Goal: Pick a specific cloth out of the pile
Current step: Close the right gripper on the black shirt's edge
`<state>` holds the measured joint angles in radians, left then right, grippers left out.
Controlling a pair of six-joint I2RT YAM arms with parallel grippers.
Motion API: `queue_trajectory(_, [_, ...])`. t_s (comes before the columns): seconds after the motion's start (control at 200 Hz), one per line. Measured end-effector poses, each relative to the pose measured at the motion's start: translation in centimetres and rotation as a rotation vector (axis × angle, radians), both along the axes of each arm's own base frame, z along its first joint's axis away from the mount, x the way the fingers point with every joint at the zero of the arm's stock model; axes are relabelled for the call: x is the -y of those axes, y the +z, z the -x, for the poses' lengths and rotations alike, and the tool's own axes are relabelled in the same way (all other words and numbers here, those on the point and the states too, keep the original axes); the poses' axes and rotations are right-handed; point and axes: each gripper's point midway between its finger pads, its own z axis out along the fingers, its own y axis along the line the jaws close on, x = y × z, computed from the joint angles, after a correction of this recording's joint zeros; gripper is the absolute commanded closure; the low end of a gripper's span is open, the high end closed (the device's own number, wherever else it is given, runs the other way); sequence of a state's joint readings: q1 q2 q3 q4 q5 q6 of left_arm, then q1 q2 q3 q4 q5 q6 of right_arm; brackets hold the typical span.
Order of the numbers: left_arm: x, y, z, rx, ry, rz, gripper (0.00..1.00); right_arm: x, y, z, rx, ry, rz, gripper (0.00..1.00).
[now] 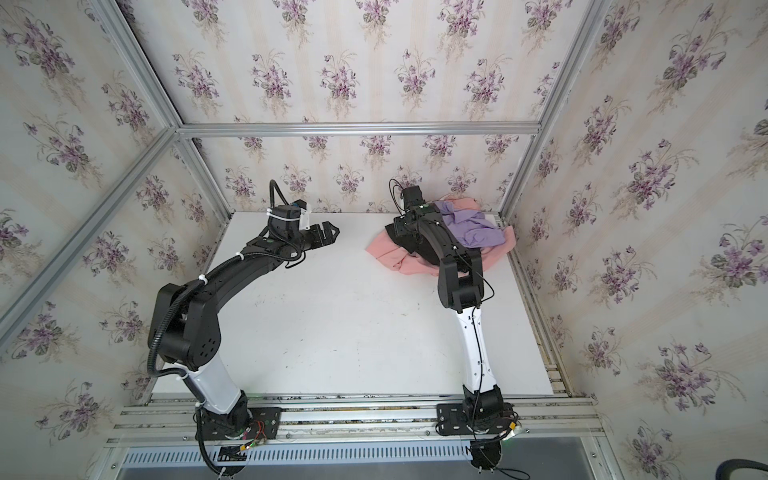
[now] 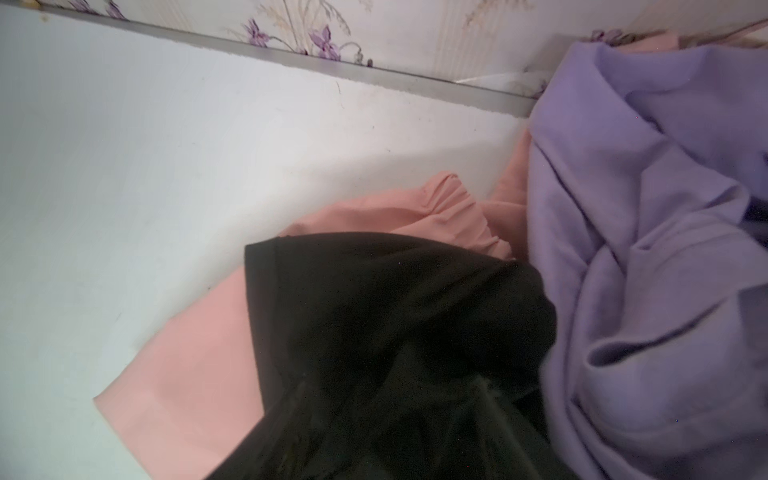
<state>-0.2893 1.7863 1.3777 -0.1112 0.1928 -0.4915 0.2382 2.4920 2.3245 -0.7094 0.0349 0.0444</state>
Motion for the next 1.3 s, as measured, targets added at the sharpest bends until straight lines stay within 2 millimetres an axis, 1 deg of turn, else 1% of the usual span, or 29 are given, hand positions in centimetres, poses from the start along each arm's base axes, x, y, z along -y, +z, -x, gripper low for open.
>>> queue_trajectory(0.065, [0.0, 0.0, 0.0, -0.002, 0.000, 0.001, 0.00, 0.1, -0.6, 0.0, -0.011, -0.002, 0.005, 0.42])
queue_trajectory(0.12, [0.0, -0.1, 0.0, -0.004, 0.000, 0.004, 0.00, 0.1, -1.2, -0.1, -0.020, -0.005, 0.008, 0.49])
queue_trajectory(0.175, [0.0, -0.2, 0.1, -0.007, 0.002, 0.006, 0.00, 0.1, -2.0, -0.2, -0.027, -0.007, 0.009, 0.54])
queue_trajectory(0.225, [0.0, -0.3, 0.1, -0.011, 0.002, 0.005, 0.00, 0.1, -3.1, 0.0, -0.049, -0.010, 0.013, 0.58])
queue_trajectory(0.27, [0.0, -0.3, 0.1, -0.012, 0.002, 0.005, 0.00, 0.2, -3.6, 0.2, -0.063, -0.010, 0.016, 0.63])
queue_trajectory(0.425, [0.1, -0.6, 0.2, -0.020, 0.003, 0.010, 0.00, 0.1, -3.6, 0.3, -0.066, -0.010, 0.012, 0.69])
queue_trajectory(0.49, [0.0, -0.8, 0.3, -0.026, 0.004, 0.010, 0.00, 0.1, -3.7, 0.3, -0.069, -0.011, 0.013, 0.75])
queue_trajectory(0.595, [0.0, -0.9, 0.5, -0.030, 0.006, 0.008, 0.00, 0.1, -3.2, 0.4, -0.065, -0.011, 0.012, 0.84])
queue_trajectory(0.695, [0.0, -0.7, 0.6, -0.027, 0.007, 0.008, 0.00, 0.1, -2.4, 0.4, -0.055, -0.011, 0.009, 0.87])
queue_trajectory(0.78, [0.0, -0.5, 0.7, -0.025, 0.006, 0.010, 0.00, 0.1, -1.2, 0.5, -0.042, -0.010, 0.005, 0.92])
queue_trajectory(0.894, [0.1, -0.2, 0.9, -0.021, 0.002, 0.019, 0.00, 0.1, 0.7, 0.3, -0.008, -0.011, -0.003, 0.93])
queue_trajectory(1.009, [0.2, -0.1, 1.3, -0.026, -0.004, 0.027, 0.00, 0.1, 1.6, 0.4, 0.000, -0.010, -0.008, 0.94])
queue_trajectory(1.039, [0.2, 0.0, 1.4, -0.027, -0.002, 0.030, 0.00, 0.1, 1.8, 0.5, 0.003, -0.010, -0.009, 0.97])
queue_trajectory(1.099, [0.2, 0.1, 1.6, -0.025, -0.003, 0.033, 0.00, 0.2, 2.4, 0.7, 0.008, -0.009, -0.011, 0.97])
queue_trajectory(1.189, [0.1, 0.5, 1.8, -0.020, -0.002, 0.038, 0.00, 0.2, 3.3, 1.0, 0.019, -0.011, -0.017, 0.98])
queue_trajectory(1.299, [0.1, 0.7, 2.2, -0.017, -0.002, 0.041, 0.00, 0.4, 3.8, 1.5, 0.022, -0.012, -0.018, 0.98])
